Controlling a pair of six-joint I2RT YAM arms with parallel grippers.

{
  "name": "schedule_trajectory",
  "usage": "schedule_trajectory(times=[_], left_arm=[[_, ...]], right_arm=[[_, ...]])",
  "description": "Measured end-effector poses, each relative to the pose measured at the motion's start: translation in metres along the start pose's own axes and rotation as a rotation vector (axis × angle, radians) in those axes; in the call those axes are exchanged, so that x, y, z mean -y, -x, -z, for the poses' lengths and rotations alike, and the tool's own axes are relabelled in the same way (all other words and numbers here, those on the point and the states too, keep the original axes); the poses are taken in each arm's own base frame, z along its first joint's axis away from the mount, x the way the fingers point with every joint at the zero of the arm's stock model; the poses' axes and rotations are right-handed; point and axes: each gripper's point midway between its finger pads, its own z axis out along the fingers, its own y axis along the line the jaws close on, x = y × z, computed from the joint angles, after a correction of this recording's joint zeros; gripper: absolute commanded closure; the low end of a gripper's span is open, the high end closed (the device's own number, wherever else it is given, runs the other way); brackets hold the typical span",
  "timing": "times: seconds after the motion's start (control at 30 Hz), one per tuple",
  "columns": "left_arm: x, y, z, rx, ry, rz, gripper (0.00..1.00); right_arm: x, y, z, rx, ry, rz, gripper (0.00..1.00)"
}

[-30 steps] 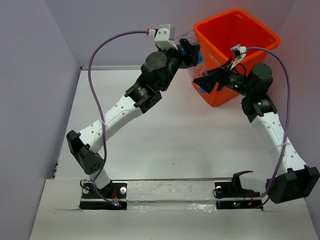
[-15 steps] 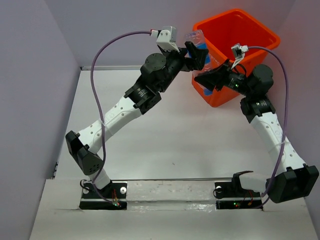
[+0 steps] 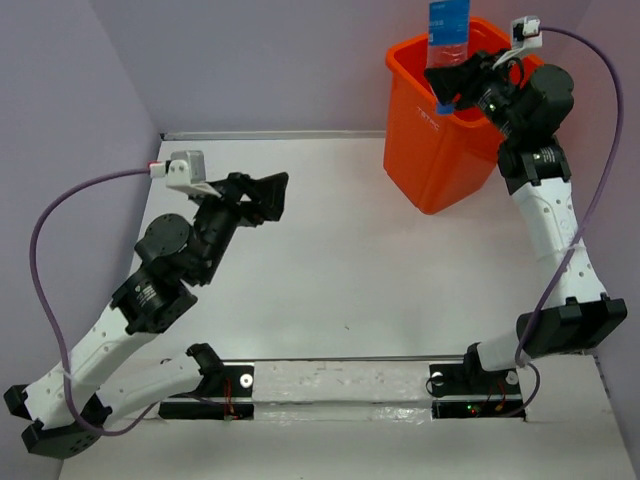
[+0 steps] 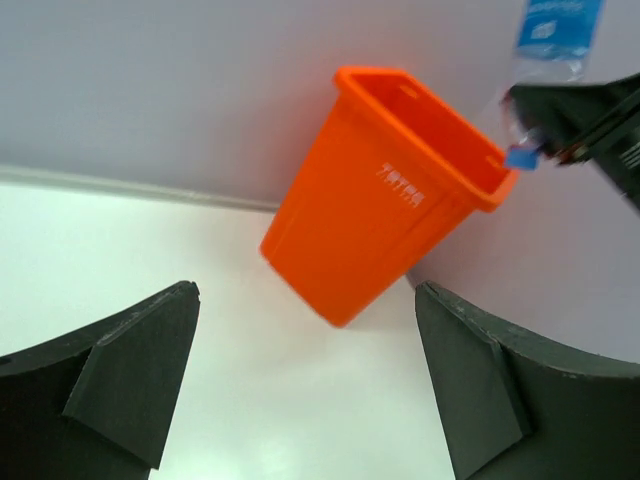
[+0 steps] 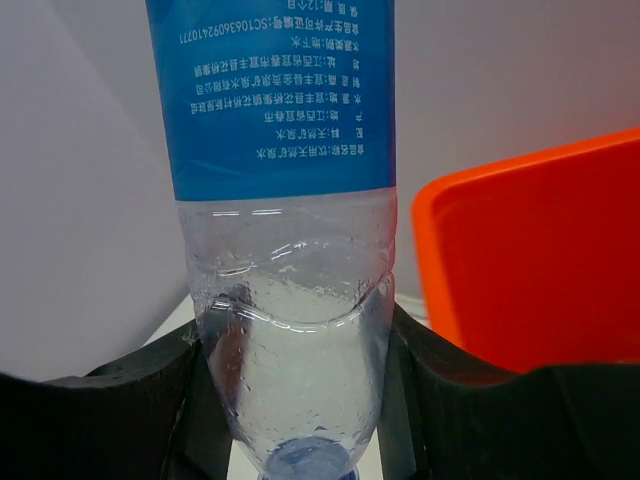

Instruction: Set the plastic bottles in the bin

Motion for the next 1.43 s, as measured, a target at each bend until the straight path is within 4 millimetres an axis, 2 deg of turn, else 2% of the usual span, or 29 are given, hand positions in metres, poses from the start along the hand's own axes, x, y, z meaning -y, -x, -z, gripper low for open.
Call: schedule_trajectory(times=[0.03,0.07,0.1,0.17,0.2,0.23,0.3,0.4,0.47,0.53,0.67,0.77,0.8,0.9,0.97,1.03,1.2,1.43], left_arm=[[-0.01,-0.003,0.008,0.0,0.022,-0.002,0.01],[-0.024,-0.01,0.017,-0.001,0.053,0.002,0.01],[-0.036,-0.02,0.023,-0.016,0.08,-0.004,0.01],[-0.059,-0.051,0.03,-0.077,0.137,-0.031,0.01],[-0.068,-0.065,0.032,-0.108,0.162,-0.049,0.01],[-0.08,-0.085,0.036,-0.157,0.197,-0.079,0.01],[-0.09,-0.097,0.039,-0.194,0.226,-0.106,0.01],[-0.094,-0.099,0.039,-0.197,0.246,-0.121,0.01],[-0.094,-0.093,0.039,-0.176,0.247,-0.117,0.01],[-0.094,-0.09,0.039,-0.164,0.247,-0.116,0.01],[-0.091,-0.087,0.038,-0.15,0.241,-0.109,0.01],[-0.087,-0.085,0.036,-0.144,0.223,-0.098,0.01],[-0.086,-0.085,0.035,-0.144,0.216,-0.096,0.01],[-0.08,-0.083,0.034,-0.137,0.19,-0.084,0.01],[-0.076,-0.079,0.035,-0.124,0.168,-0.075,0.01],[-0.072,-0.073,0.038,-0.103,0.14,-0.06,0.01],[-0.065,-0.056,0.046,-0.037,0.085,-0.019,0.01],[-0.057,-0.027,0.06,0.052,0.03,0.03,0.01]], right_arm=[[0.009,0.006,-0.004,0.016,-0.033,0.018,0.64],[0.026,0.015,-0.008,0.035,-0.089,0.041,0.44],[0.04,0.022,-0.011,0.051,-0.13,0.061,0.3],[0.076,0.03,-0.02,0.071,-0.242,0.106,0.12],[0.092,0.032,-0.025,0.073,-0.283,0.125,0.08],[0.108,0.032,-0.031,0.075,-0.325,0.142,0.04],[0.142,0.02,-0.036,0.045,-0.428,0.172,0.0],[0.175,-0.01,-0.029,-0.042,-0.546,0.178,0.0],[0.183,-0.02,-0.022,-0.076,-0.589,0.179,0.0],[0.182,-0.019,-0.015,-0.077,-0.609,0.182,0.0],[0.155,-0.002,0.014,-0.044,-0.603,0.156,0.0],[0.111,0.007,0.039,0.015,-0.502,0.094,0.0],[0.09,0.008,0.057,0.032,-0.455,0.073,0.0],[0.033,-0.006,0.099,0.083,-0.283,0.002,0.0],[0.009,-0.023,0.123,0.087,-0.203,-0.035,0.0],[-0.018,-0.029,0.147,0.127,-0.116,-0.041,0.0],[-0.047,-0.054,0.187,0.16,-0.02,-0.056,0.0],[-0.082,-0.034,0.227,0.286,0.054,0.021,0.0]])
